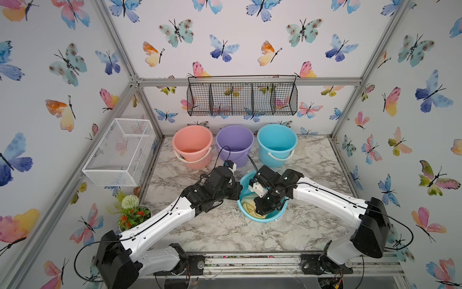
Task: Wipe the inside of the bucket with a cloth
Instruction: Wipe the dirt from the inside of the bucket.
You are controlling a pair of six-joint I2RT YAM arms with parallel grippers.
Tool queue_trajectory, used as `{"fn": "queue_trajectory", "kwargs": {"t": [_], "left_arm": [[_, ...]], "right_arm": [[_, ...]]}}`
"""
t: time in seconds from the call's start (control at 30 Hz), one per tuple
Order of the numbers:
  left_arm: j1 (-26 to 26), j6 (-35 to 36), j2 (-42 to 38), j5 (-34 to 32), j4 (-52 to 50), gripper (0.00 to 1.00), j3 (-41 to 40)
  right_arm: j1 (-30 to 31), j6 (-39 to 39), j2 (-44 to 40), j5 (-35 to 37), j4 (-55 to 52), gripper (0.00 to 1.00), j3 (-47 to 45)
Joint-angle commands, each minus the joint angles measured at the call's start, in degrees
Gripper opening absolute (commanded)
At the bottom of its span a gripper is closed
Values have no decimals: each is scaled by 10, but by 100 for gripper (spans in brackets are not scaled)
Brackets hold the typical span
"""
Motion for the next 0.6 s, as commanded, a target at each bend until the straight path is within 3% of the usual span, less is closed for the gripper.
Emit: {"fn": "queue_trajectory", "kwargs": {"t": [0.0, 0.1, 0.3, 0.4, 0.57], "left_arm": [[4, -3, 6, -9, 18, 0, 3], [4, -6, 3, -5, 21, 0, 1], [4, -7, 3, 6, 23, 0, 0], [5, -8, 4, 11, 26, 0, -1], [4, -7, 0, 12, 23, 0, -3]], "right_arm": [[3, 67, 4, -180, 192, 2, -30], [3, 132, -3, -152, 333, 2, -51], [3, 191, -44, 85, 467, 2, -107], [4, 177, -66, 221, 505, 2, -146], [5, 58, -67, 406, 468, 2, -137]]}}
